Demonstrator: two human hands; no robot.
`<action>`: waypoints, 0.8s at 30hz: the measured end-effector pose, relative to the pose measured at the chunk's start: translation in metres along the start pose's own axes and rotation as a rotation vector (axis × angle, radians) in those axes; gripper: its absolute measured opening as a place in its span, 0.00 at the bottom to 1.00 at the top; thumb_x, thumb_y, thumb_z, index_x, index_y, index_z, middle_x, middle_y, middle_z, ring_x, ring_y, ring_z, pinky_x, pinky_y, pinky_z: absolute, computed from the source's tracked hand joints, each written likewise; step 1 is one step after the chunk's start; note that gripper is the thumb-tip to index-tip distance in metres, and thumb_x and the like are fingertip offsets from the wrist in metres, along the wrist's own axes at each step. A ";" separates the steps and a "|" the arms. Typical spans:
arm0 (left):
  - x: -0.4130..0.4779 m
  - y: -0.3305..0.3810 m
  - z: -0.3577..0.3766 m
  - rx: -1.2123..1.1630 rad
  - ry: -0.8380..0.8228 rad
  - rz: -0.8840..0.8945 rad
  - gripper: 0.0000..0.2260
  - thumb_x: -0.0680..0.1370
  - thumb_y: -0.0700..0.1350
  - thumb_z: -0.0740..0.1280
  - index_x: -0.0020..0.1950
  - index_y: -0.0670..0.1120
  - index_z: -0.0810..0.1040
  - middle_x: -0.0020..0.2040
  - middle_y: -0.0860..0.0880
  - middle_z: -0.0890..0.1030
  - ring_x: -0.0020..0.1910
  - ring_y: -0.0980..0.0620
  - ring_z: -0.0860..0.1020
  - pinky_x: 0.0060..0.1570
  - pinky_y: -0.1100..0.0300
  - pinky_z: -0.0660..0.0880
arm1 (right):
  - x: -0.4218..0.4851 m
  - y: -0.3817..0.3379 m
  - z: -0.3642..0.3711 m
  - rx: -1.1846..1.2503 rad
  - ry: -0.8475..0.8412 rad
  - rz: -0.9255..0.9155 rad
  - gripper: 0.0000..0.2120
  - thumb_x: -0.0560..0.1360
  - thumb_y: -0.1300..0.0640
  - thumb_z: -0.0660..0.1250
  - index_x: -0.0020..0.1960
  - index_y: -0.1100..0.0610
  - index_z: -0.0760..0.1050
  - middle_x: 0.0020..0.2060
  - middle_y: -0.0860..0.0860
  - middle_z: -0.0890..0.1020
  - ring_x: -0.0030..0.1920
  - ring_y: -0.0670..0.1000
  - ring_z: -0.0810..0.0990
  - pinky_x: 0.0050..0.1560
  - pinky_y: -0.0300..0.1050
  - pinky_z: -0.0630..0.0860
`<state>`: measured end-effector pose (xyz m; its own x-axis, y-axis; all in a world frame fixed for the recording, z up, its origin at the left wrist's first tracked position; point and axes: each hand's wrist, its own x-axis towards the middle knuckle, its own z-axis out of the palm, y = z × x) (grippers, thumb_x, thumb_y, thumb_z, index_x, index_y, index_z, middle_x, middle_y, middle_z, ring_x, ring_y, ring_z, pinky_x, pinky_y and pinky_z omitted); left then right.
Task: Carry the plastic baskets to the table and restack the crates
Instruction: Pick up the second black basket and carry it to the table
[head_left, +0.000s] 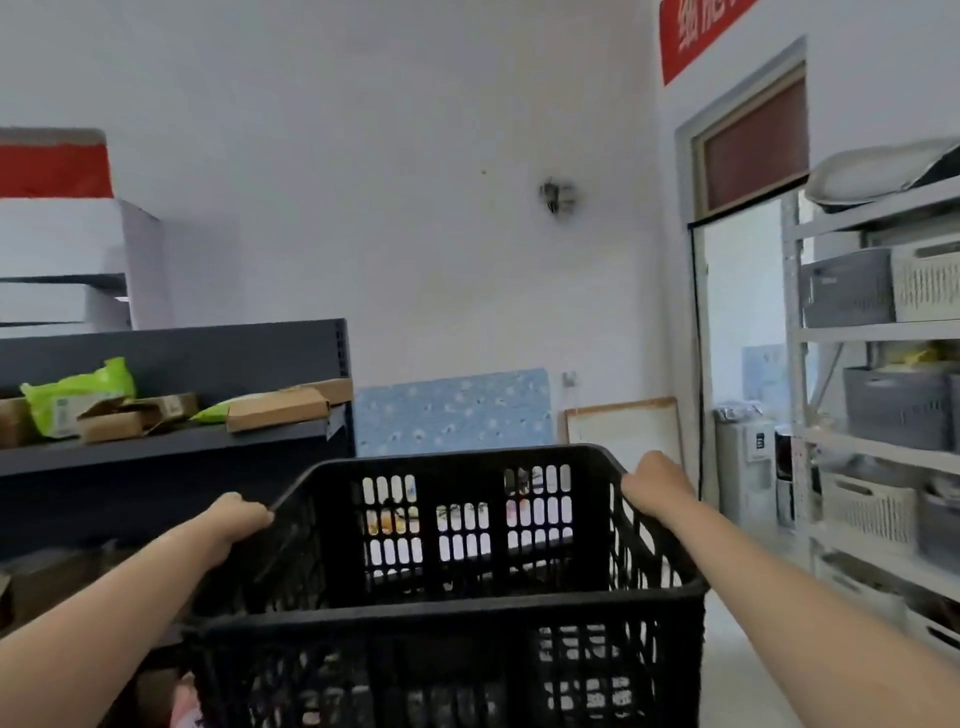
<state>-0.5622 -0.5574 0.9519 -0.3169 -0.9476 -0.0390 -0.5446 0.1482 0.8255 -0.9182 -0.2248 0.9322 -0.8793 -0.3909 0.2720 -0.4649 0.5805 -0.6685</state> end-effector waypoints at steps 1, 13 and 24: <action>0.018 0.004 0.014 -0.020 -0.034 0.006 0.25 0.77 0.38 0.68 0.71 0.33 0.64 0.66 0.34 0.71 0.61 0.36 0.74 0.52 0.50 0.71 | 0.017 0.009 0.004 -0.002 0.011 0.014 0.07 0.72 0.61 0.62 0.37 0.60 0.67 0.35 0.55 0.75 0.34 0.54 0.73 0.31 0.42 0.67; 0.209 0.089 0.215 -0.206 -0.432 -0.069 0.17 0.80 0.34 0.57 0.31 0.45 0.64 0.18 0.50 0.61 0.13 0.55 0.61 0.21 0.65 0.63 | 0.210 0.095 0.036 -0.065 0.120 0.279 0.11 0.71 0.58 0.64 0.50 0.63 0.74 0.46 0.59 0.78 0.46 0.60 0.78 0.41 0.45 0.72; 0.350 0.140 0.399 -0.185 -0.389 -0.107 0.15 0.80 0.38 0.60 0.34 0.44 0.68 0.18 0.51 0.64 0.12 0.58 0.61 0.15 0.71 0.60 | 0.458 0.180 0.130 -0.118 0.024 0.268 0.10 0.74 0.57 0.66 0.41 0.65 0.74 0.33 0.55 0.74 0.38 0.58 0.75 0.37 0.44 0.69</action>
<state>-1.0590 -0.7556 0.8294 -0.5544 -0.7727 -0.3092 -0.4530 -0.0315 0.8909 -1.3912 -0.3924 0.8468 -0.9739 -0.1966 0.1138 -0.2235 0.7402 -0.6341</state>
